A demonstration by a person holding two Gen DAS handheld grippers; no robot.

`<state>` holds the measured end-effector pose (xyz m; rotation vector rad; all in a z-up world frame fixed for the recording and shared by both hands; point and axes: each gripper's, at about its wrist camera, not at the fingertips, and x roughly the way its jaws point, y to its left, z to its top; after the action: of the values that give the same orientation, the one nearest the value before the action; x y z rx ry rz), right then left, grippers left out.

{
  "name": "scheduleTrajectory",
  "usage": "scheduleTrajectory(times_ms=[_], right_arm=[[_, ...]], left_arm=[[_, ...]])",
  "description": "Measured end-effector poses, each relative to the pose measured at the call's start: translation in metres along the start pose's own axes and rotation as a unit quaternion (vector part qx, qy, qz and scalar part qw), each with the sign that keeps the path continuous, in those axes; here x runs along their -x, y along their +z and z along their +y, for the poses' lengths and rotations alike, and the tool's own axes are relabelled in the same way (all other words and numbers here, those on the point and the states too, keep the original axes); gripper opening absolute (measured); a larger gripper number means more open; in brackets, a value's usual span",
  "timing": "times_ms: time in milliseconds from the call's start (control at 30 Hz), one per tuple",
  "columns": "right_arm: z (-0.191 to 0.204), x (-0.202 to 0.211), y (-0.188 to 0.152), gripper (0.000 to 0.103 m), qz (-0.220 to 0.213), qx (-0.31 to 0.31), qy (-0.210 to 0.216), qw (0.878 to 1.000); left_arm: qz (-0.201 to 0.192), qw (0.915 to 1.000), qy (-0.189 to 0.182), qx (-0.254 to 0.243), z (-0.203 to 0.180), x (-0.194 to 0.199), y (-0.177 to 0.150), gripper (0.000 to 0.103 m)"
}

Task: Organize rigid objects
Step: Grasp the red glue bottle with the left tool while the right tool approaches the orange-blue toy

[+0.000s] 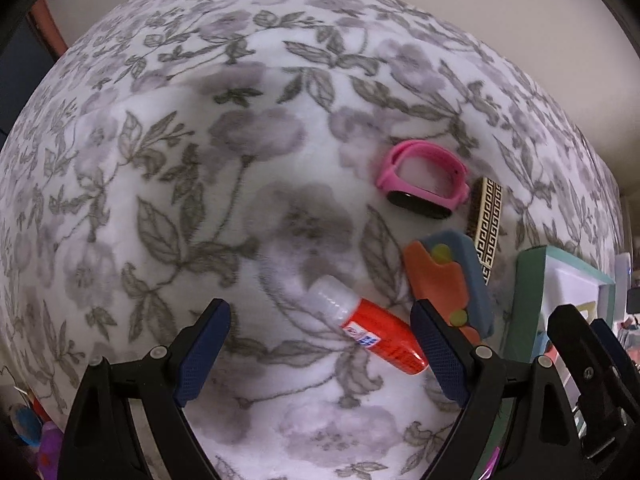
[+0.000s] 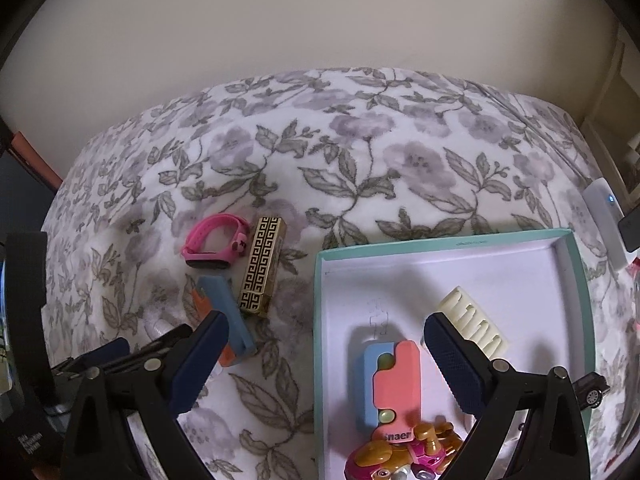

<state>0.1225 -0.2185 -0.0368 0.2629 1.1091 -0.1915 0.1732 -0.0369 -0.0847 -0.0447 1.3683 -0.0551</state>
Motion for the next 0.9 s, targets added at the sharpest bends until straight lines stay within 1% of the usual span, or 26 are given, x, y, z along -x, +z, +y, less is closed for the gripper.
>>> scheduleTrajectory(times_ms=[100, 167, 267, 400, 467, 500, 533, 667, 733, 800, 900], right_arm=[[-0.002, -0.001, 0.000, 0.100, 0.001, -0.006, -0.001, 1.000], [-0.002, -0.001, 0.000, 0.100, 0.002, -0.008, 0.001, 1.000], [-0.003, -0.002, 0.000, 0.100, 0.001, -0.007, 0.001, 1.000], [-0.003, -0.003, -0.001, 0.100, 0.001, -0.006, 0.005, 1.000], [-0.001, -0.003, -0.001, 0.100, -0.002, -0.002, 0.011, 1.000], [0.000, -0.003, -0.001, 0.099, -0.003, -0.001, 0.015, 1.000], [0.001, -0.002, -0.001, 0.098, -0.004, 0.000, 0.019, 1.000], [0.007, -0.002, -0.003, 0.096, -0.010, 0.010, 0.035, 0.999], [0.010, -0.001, -0.003, 0.092, -0.015, 0.017, 0.041, 0.999], [0.014, -0.001, -0.004, 0.090, -0.018, 0.023, 0.049, 0.998], [0.019, -0.003, -0.005, 0.085, -0.022, 0.029, 0.059, 0.998]], left_arm=[[0.002, 0.9998, 0.011, -0.013, -0.008, -0.003, -0.003, 0.092], [0.003, 0.9997, 0.012, -0.019, -0.018, -0.005, -0.003, 0.092], [0.002, 0.9989, 0.029, -0.036, -0.034, -0.008, -0.007, 0.091], [0.015, 0.9981, 0.034, -0.048, -0.046, -0.016, -0.016, 0.089], [0.017, 0.9978, 0.038, -0.053, -0.047, -0.014, -0.021, 0.083], [0.019, 0.9975, 0.038, -0.056, -0.049, -0.015, -0.023, 0.071], [0.022, 0.9975, 0.036, -0.057, -0.050, -0.016, -0.025, 0.065], [0.018, 0.9976, 0.031, -0.059, -0.053, -0.013, -0.029, 0.060], [0.017, 0.9977, 0.030, -0.058, -0.052, -0.012, -0.029, 0.054], [0.016, 0.9984, 0.027, -0.048, -0.048, -0.013, -0.028, 0.050], [0.015, 0.9992, 0.021, -0.029, -0.038, -0.011, -0.025, 0.042]])
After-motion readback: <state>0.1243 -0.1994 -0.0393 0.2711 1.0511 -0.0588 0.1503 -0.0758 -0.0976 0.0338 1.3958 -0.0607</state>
